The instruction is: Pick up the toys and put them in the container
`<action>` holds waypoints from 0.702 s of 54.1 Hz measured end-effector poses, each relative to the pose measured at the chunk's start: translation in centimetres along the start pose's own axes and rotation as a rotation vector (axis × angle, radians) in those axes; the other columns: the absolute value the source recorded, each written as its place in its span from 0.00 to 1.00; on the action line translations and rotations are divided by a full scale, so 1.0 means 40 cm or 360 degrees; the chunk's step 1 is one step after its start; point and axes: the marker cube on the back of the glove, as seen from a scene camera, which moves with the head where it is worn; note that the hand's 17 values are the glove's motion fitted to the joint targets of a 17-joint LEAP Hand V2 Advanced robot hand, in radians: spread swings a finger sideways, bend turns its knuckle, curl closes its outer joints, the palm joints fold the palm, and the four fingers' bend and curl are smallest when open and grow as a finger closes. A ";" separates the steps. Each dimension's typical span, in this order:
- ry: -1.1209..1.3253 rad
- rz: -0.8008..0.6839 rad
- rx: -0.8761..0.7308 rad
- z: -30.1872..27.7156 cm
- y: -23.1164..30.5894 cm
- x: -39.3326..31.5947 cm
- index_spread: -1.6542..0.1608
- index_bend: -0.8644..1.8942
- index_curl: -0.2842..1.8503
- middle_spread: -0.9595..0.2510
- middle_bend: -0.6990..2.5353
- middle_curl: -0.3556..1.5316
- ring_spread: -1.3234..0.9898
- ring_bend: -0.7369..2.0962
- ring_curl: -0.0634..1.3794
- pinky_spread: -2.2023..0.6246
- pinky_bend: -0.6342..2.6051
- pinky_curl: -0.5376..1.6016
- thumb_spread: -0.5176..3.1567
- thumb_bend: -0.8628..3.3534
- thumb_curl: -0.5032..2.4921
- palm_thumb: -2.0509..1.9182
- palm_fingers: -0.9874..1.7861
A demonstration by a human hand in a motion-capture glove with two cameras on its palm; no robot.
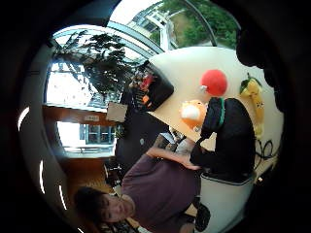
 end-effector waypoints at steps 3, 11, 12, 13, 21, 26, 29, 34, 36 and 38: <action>0.0035 0.0021 0.0039 -0.020 -0.009 -0.007 0.86 0.36 0.15 0.74 0.28 0.21 0.51 0.45 0.12 0.73 0.38 0.32 0.29 0.26 0.18 0.58 0.60; 0.0267 0.0161 0.0177 -0.073 -0.053 0.004 0.83 0.36 0.17 0.70 0.28 0.24 0.48 0.50 0.19 0.70 0.41 0.37 0.43 0.28 0.21 0.58 0.58; 0.0289 0.0179 0.0179 -0.076 -0.059 0.010 0.83 0.37 0.17 0.69 0.28 0.24 0.47 0.50 0.19 0.70 0.41 0.38 0.45 0.28 0.21 0.59 0.57; 0.0307 0.0195 0.0178 -0.077 -0.064 0.016 0.83 0.37 0.17 0.68 0.28 0.24 0.47 0.51 0.20 0.70 0.41 0.38 0.46 0.29 0.21 0.58 0.57; 0.0336 0.0329 0.0134 -0.073 -0.100 0.073 0.81 0.38 0.20 0.68 0.25 0.24 0.45 0.54 0.23 0.69 0.44 0.40 0.53 0.29 0.23 0.58 0.52; 0.0342 0.0401 0.0113 -0.065 -0.121 0.109 0.81 0.38 0.21 0.68 0.26 0.24 0.45 0.56 0.24 0.69 0.45 0.41 0.56 0.30 0.24 0.57 0.50; 0.0350 0.0464 0.0088 -0.055 -0.142 0.142 0.81 0.38 0.22 0.68 0.26 0.25 0.45 0.56 0.25 0.69 0.46 0.42 0.57 0.30 0.25 0.57 0.49; 0.0327 0.0550 0.0009 -0.024 -0.178 0.198 0.81 0.38 0.24 0.69 0.26 0.25 0.45 0.57 0.27 0.70 0.46 0.43 0.57 0.29 0.25 0.54 0.44; 0.0306 0.0583 -0.0027 -0.006 -0.192 0.219 0.80 0.37 0.24 0.67 0.30 0.27 0.46 0.54 0.26 0.71 0.46 0.43 0.57 0.28 0.25 0.53 0.42; 0.0290 0.0619 -0.0073 0.016 -0.206 0.241 0.81 0.36 0.24 0.68 0.30 0.28 0.48 0.52 0.25 0.72 0.47 0.43 0.57 0.28 0.25 0.52 0.38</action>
